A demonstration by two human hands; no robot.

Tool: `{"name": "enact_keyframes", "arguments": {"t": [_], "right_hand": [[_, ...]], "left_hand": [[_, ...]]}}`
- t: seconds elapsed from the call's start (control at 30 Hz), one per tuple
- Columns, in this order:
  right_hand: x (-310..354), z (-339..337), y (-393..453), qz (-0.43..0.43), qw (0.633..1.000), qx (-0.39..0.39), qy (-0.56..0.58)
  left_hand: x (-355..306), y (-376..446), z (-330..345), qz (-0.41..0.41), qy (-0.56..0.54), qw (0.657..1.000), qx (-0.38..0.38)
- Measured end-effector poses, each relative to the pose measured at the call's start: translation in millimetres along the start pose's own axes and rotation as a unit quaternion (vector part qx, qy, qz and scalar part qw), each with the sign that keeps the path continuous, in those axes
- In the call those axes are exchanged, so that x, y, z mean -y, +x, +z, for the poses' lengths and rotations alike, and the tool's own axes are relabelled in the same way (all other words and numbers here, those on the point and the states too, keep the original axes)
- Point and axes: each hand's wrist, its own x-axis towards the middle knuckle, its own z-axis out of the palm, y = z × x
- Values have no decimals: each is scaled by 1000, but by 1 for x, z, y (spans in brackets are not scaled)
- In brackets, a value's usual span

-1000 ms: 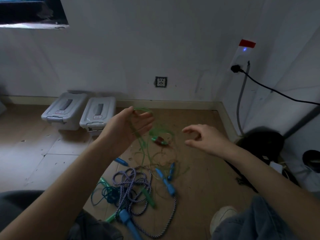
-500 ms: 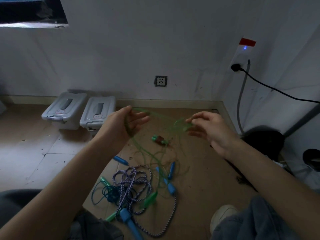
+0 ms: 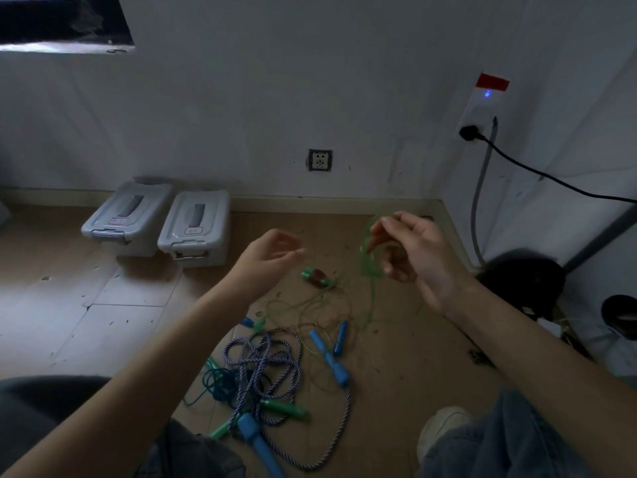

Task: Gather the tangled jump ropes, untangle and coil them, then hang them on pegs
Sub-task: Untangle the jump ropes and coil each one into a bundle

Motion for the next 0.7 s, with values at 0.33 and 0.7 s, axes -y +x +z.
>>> {"name": "enact_keyframes", "arguments": {"t": [0.33, 0.7], "right_hand": [[0, 9, -7, 19, 992, 108, -63], [-3, -13, 8, 147, 979, -135, 43]], "left_hand": [[-10, -13, 23, 11, -155, 976, 150], [-7, 3, 6, -34, -192, 979, -65]]}}
